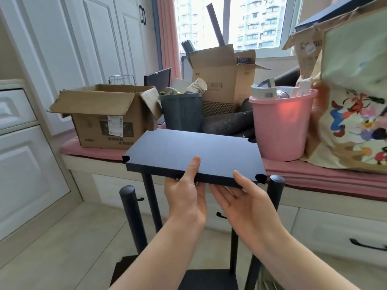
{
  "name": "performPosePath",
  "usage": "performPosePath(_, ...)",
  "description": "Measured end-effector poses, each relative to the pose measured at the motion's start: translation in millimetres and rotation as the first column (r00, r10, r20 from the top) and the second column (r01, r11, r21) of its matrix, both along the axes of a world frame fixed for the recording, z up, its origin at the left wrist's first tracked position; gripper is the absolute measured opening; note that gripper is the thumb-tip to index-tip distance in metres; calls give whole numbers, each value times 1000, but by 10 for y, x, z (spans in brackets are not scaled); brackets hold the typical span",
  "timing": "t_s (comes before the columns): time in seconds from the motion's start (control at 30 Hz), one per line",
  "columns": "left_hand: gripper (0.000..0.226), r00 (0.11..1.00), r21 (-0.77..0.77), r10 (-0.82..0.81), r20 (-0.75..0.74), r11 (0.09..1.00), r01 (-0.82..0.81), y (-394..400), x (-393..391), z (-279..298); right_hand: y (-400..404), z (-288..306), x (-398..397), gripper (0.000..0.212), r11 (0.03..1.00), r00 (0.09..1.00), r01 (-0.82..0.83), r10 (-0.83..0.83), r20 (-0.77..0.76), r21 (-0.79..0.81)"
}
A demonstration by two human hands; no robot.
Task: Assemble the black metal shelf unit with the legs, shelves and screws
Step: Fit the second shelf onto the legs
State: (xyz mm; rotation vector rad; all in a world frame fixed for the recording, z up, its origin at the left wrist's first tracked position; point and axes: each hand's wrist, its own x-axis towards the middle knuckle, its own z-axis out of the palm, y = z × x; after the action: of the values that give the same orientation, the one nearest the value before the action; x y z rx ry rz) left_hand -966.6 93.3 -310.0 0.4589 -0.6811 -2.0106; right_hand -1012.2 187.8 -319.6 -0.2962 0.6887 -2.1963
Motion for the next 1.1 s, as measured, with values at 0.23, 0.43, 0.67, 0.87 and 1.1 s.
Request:
performPosePath(0.23, 30, 998, -16, -51, 28, 999, 51, 132, 161, -65, 100, -20, 13, 24, 999, 998, 51, -52, -48, -7)
performPosePath(0.43, 27, 995, -56, -89, 36, 994, 91, 180, 361, -78, 65, -21, 11, 35, 998, 997, 40, -37, -67, 38)
performPosePath(0.67, 21, 985, -31, -172, 31, 984, 173, 198, 386, -23, 85, -40, -71, 22, 993, 992, 100, -95, -79, 59)
performPosePath(0.87, 21, 987, -33, -153, 48, 987, 155, 47, 443, 11, 28, -58, -111, 26, 995, 995, 96, -97, 38, 30)
performPosePath(1.1, 39, 884, 36, -388, 260, 919, 392, -162, 708, 41, -73, -94, -208, 24, 990, 988, 113, -121, 93, 88)
